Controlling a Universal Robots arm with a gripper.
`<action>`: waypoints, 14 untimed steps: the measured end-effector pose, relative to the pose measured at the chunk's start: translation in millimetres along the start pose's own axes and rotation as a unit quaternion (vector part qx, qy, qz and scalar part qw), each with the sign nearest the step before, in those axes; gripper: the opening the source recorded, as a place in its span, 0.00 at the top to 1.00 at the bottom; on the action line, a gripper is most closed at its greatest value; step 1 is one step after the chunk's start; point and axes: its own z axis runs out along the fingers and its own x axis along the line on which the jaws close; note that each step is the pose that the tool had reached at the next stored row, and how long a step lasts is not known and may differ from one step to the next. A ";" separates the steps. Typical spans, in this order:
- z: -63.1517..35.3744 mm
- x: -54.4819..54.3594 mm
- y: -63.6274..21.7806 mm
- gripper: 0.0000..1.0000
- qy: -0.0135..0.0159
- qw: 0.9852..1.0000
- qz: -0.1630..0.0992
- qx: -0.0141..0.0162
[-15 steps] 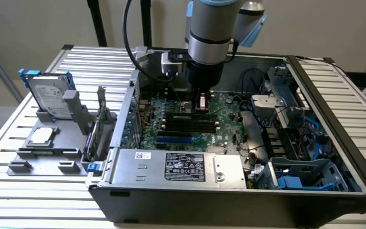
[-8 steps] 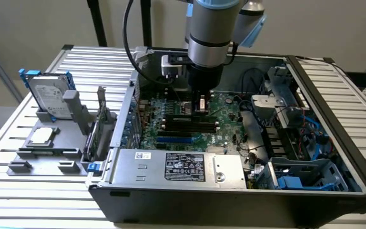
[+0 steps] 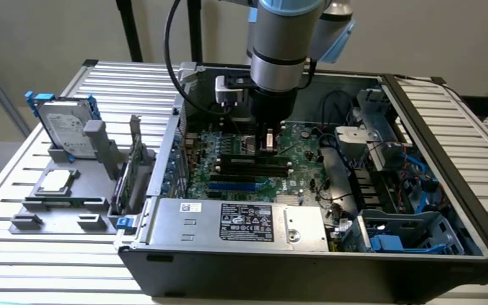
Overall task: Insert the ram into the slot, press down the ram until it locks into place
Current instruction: 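Insert the ram into the slot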
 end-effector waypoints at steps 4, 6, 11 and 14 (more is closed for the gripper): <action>1.2 -0.1 0.0 0.87 0.001 1.000 0.000 0.000; 1.3 -0.1 0.0 0.87 0.001 1.000 0.000 0.000; 2.3 -0.2 -0.4 0.87 0.001 1.000 0.000 0.000; 3.1 -0.2 -1.0 0.87 0.001 1.000 0.000 0.000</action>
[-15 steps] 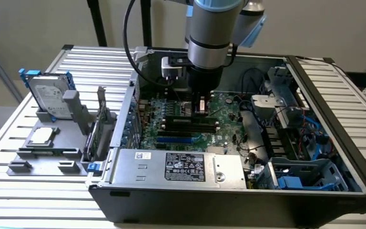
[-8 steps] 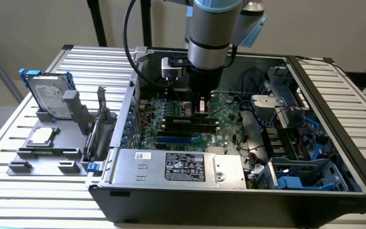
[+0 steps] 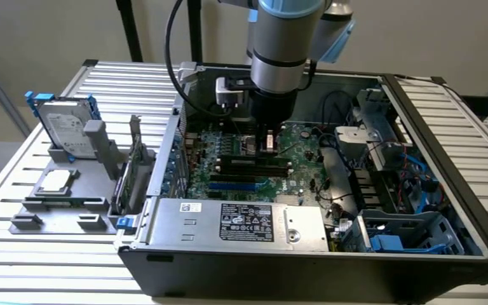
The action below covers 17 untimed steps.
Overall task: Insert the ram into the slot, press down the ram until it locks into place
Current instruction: 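Insert the ram into the slot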
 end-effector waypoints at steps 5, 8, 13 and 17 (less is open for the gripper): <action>1.4 -0.2 -0.6 0.87 0.001 1.000 0.000 0.000; 2.4 -0.4 -0.7 0.87 0.002 1.000 0.000 0.000; 4.3 -0.5 -0.7 0.87 0.003 1.000 0.000 0.000; 5.5 -0.5 -0.7 0.87 0.003 1.000 0.000 0.001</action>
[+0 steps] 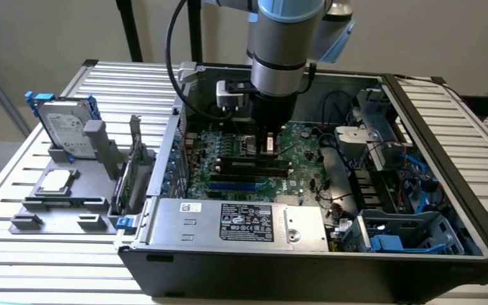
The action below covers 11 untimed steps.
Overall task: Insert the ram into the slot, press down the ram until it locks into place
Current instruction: 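Insert the ram into the slot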
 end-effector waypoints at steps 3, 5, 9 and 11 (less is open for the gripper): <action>0.9 0.0 0.0 0.87 0.000 1.000 0.000 0.001; 1.3 0.0 0.0 0.87 0.000 1.000 0.000 0.002; 2.1 0.0 -0.1 0.87 0.000 1.000 0.000 0.003; 2.2 -0.1 0.0 0.87 0.000 1.000 0.000 0.003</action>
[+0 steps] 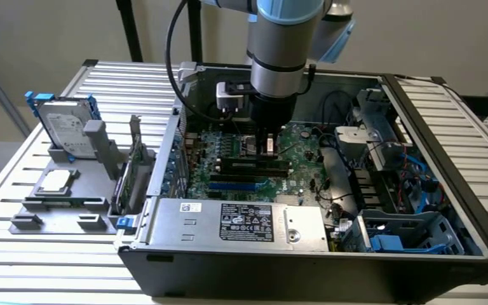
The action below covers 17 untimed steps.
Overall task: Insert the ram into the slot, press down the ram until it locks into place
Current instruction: 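Insert the ram into the slot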
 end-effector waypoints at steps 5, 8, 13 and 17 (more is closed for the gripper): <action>0.4 0.0 0.6 0.87 0.000 1.000 0.002 0.001; 0.6 0.0 0.8 0.87 0.000 1.000 0.003 0.001; 0.9 -0.1 1.0 0.87 0.000 1.000 0.004 0.002; 1.1 -0.1 1.6 0.87 0.000 1.000 0.005 0.003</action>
